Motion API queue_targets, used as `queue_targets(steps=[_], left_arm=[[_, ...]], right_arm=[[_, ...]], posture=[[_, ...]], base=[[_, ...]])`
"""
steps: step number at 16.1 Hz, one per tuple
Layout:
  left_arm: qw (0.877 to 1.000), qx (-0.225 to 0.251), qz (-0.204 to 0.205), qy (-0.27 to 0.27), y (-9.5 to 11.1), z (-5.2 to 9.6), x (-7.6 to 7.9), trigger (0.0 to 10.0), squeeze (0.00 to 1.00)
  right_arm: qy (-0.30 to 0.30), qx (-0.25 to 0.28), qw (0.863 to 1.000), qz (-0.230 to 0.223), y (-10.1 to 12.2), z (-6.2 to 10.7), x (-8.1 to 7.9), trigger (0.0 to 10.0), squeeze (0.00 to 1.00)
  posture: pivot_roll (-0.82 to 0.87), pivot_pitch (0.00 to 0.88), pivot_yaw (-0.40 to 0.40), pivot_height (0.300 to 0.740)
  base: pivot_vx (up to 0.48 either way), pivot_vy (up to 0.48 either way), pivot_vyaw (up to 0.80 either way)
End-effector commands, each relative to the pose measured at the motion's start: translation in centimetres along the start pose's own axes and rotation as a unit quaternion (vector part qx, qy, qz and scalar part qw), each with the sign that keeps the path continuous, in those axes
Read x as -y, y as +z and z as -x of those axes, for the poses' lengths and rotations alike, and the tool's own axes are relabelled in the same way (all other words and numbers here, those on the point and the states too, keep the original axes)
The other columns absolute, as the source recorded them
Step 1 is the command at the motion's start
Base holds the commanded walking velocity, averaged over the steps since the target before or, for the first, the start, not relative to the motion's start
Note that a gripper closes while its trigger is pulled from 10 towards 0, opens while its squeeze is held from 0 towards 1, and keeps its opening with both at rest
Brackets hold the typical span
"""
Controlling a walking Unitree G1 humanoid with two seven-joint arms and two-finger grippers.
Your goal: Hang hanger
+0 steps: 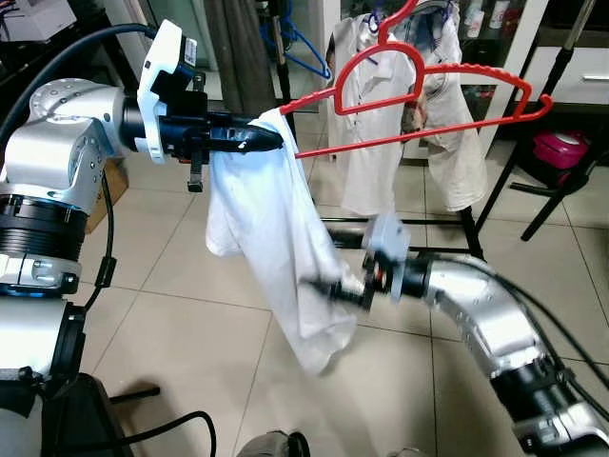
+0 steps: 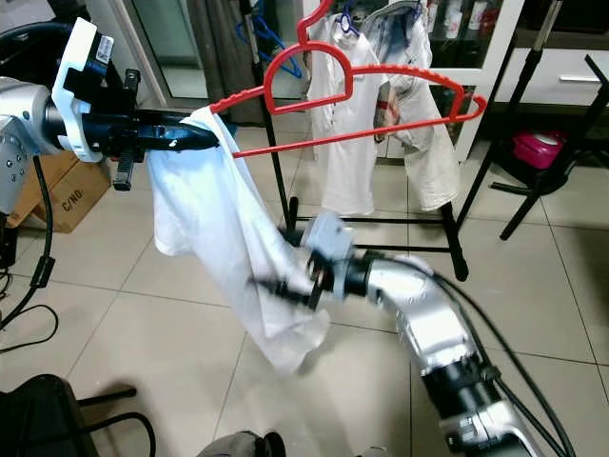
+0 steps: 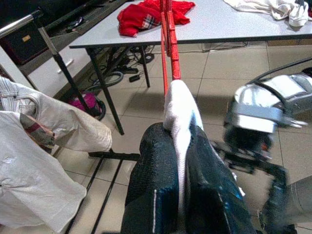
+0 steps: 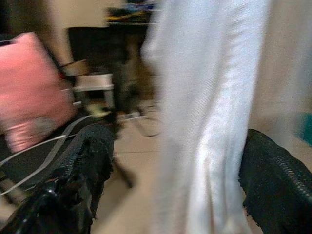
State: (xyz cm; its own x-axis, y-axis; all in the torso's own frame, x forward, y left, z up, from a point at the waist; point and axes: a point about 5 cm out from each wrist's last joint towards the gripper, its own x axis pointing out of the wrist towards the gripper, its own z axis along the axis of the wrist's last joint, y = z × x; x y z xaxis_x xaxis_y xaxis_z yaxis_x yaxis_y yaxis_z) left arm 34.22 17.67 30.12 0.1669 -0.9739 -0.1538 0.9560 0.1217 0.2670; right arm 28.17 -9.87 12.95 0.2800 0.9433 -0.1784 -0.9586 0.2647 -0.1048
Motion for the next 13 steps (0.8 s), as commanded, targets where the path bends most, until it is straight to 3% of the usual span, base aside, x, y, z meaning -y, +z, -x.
queue_targets(steps=[1,6,9,13], left_arm=[[1.0,0.013,-0.021,0.011,1.2,0.4,-0.3,0.0,0.0],[0.999,0.024,-0.031,0.015,2.1,0.3,-0.6,0.0,0.0],[0.998,0.035,-0.047,0.02,3.4,0.4,-1.1,0.0,0.0],[0.998,0.036,-0.051,0.026,3.8,0.5,-1.5,0.0,0.0]], right_arm=[[0.029,-0.008,1.0,-0.001,-0.2,-0.3,-0.7,10.0,0.0],[0.053,-0.049,0.997,-0.01,-1.9,-0.6,-1.0,10.0,0.0],[0.066,-0.113,0.991,-0.021,-4.8,0.1,-1.6,10.0,0.0],[0.092,-0.118,0.988,-0.041,-5.8,0.6,-2.6,10.0,0.0]], posture=[[-0.08,0.051,0.159,0.74],[-0.08,0.052,0.16,0.74],[-0.08,0.05,0.162,0.74],[-0.07,0.049,0.168,0.74]], base=[[0.0,0.0,0.0],[0.0,0.0,0.0],[0.0,0.0,0.0],[0.0,0.0,0.0]])
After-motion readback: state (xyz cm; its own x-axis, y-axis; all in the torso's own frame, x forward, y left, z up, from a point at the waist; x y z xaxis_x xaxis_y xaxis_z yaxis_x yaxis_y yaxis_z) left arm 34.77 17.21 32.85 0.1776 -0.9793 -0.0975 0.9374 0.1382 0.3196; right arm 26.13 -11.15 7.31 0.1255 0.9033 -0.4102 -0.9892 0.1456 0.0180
